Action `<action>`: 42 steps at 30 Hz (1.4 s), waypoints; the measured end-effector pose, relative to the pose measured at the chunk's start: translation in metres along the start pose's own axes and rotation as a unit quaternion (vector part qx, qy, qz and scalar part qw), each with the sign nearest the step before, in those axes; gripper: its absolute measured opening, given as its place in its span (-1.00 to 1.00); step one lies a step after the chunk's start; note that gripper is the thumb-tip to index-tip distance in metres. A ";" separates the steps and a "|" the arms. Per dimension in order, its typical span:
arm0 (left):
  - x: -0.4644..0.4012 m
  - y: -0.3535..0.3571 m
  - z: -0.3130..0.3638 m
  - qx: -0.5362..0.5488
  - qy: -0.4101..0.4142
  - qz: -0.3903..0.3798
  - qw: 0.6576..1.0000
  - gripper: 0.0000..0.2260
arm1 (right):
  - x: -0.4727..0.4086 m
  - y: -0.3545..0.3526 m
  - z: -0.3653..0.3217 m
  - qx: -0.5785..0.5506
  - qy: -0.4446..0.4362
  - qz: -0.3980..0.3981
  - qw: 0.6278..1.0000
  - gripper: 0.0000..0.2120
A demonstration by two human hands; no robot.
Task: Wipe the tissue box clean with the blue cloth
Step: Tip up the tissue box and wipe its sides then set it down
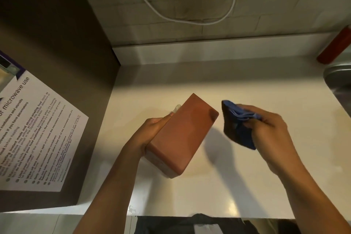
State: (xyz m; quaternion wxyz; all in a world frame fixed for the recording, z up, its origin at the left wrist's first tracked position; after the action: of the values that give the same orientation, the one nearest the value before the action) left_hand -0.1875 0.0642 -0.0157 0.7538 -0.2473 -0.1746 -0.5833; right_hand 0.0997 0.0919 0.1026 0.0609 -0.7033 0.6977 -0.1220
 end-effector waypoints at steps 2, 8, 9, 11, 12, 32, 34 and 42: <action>0.003 0.002 0.004 -0.010 0.013 -0.006 1.000 -0.53 | -0.009 0.008 0.002 0.082 -0.041 -0.004 0.996 -0.73; 0.009 0.007 0.010 -0.032 0.021 -0.017 0.999 -0.55 | -0.005 0.042 0.016 0.232 -0.120 -0.017 0.965 -0.52; 0.009 0.006 0.010 -0.034 0.027 -0.017 0.999 -0.53 | 0.000 0.042 0.017 0.243 -0.123 -0.011 0.962 -0.51; 0.010 0.008 0.012 -0.026 0.011 -0.006 1.000 -0.48 | 0.013 0.046 0.014 0.273 -0.147 -0.014 0.951 -0.51; 0.010 0.011 0.011 -0.032 0.006 -0.004 0.999 -0.49 | 0.020 0.049 0.011 0.284 -0.165 -0.020 0.944 -0.51; 0.023 0.008 0.021 -0.068 0.041 0.013 0.997 -0.46 | 0.043 0.025 0.016 -0.301 0.251 -0.182 0.902 -0.60; 0.022 0.007 0.019 -0.074 0.042 0.016 0.996 -0.49 | 0.031 0.018 0.019 -0.332 0.205 -0.149 0.909 -0.57; 0.030 0.009 0.026 -0.094 0.068 0.010 0.993 -0.56 | -0.008 0.039 0.019 -0.073 -0.098 -0.018 0.992 -0.49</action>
State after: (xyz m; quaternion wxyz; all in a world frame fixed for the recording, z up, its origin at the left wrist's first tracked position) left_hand -0.1705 0.0573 0.0207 0.7428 -0.2786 -0.0652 -0.6052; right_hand 0.0672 0.0977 0.0739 0.0753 -0.7270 0.6825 -0.0030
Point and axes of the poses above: each hand's wrist, its own x-axis away from the middle knuckle, its own y-axis out of the palm, z = x × y, the point moved 3 cm from there along -x, towards the middle knuckle, and after that the axes turned 9 degrees about z, right-handed, at the moved point
